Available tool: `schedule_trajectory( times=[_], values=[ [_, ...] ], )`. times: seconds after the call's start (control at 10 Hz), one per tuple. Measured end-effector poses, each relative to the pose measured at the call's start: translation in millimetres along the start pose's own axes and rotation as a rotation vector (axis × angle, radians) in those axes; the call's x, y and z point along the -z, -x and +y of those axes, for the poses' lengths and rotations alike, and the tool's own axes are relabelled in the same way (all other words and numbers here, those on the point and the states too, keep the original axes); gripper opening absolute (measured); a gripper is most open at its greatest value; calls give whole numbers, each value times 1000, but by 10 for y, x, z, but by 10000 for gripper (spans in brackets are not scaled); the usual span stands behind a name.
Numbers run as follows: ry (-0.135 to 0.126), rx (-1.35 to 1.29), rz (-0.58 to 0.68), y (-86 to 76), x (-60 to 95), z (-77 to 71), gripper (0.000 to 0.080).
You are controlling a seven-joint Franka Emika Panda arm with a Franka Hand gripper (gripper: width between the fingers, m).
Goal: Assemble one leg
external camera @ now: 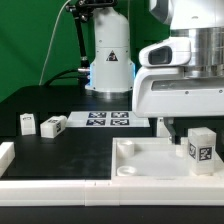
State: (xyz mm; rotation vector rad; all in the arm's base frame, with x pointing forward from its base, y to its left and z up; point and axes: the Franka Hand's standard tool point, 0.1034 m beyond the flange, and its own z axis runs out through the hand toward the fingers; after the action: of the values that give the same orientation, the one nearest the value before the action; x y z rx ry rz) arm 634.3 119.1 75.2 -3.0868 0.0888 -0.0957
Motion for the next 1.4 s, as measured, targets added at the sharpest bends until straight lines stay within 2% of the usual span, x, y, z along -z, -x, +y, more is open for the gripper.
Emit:
schedule_trajectory(
  times=[0.1, 0.2, 0.3, 0.6, 0.8, 1.2, 1.4],
  values=[
    [-1, -22, 0, 1, 0, -4, 405],
    [0, -22, 0, 1, 0, -4, 405],
    [-1, -26, 0, 1, 0, -4, 288],
    [-1, -106, 0, 1, 0, -5, 289],
    [-2, -270, -1, 4, -3, -1, 289],
    [-27, -736, 14, -1, -9, 17, 290],
    [-27, -941, 14, 3, -12, 12, 290]
  ],
)
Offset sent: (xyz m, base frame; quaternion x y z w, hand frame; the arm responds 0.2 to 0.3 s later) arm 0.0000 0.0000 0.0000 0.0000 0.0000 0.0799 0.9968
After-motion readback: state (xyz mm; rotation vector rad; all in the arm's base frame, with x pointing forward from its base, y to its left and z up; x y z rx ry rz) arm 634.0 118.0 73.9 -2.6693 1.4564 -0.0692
